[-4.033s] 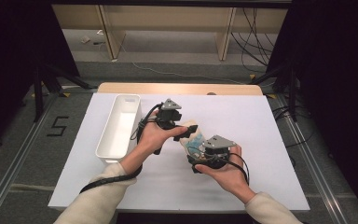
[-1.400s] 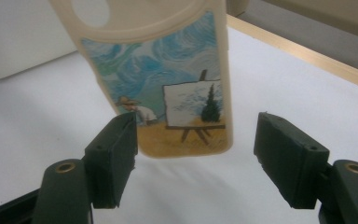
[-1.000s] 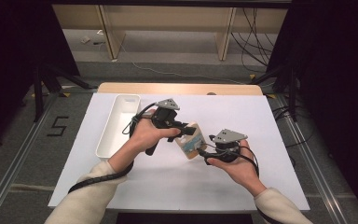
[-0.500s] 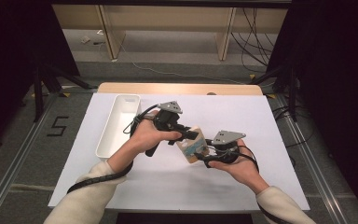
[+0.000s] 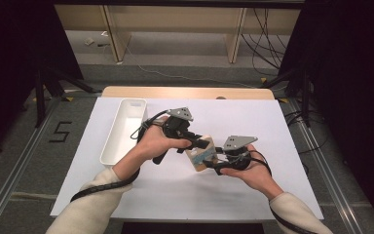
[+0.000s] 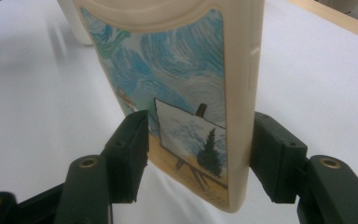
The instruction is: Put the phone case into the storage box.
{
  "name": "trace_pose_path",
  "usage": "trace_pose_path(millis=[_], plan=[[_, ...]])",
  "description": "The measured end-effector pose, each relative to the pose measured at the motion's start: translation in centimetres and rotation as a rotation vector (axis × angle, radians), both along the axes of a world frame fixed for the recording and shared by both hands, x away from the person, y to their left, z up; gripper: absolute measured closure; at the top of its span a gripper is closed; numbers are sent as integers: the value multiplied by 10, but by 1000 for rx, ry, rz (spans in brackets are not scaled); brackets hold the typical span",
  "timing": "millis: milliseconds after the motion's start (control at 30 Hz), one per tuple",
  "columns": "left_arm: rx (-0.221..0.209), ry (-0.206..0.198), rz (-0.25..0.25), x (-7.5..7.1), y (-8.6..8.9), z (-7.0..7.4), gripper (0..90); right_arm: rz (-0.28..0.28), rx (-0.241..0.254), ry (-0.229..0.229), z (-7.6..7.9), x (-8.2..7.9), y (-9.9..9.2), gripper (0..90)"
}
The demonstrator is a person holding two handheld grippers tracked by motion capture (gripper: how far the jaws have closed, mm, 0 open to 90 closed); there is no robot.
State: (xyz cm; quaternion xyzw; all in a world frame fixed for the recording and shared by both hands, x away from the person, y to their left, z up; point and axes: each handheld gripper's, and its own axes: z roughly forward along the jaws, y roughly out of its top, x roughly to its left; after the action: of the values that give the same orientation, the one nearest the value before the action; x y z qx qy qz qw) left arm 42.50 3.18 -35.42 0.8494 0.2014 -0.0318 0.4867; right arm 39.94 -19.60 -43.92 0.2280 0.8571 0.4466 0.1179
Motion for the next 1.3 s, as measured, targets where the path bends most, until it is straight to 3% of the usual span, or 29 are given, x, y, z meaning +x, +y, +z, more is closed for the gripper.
trace_pose_path(millis=[200, 800, 1300], plan=[[-5, 4, -6, 1, -2, 0, 789, 28, -10, 10, -2, 0, 1, 451], [-32, -7, -5, 2, 0, 1, 787, 95, -19, 35, 1, -1, -2, 687], [-53, 3, -11, 4, 2, 0, 777, 106, -14, 69, 3, 0, -6, 800]])
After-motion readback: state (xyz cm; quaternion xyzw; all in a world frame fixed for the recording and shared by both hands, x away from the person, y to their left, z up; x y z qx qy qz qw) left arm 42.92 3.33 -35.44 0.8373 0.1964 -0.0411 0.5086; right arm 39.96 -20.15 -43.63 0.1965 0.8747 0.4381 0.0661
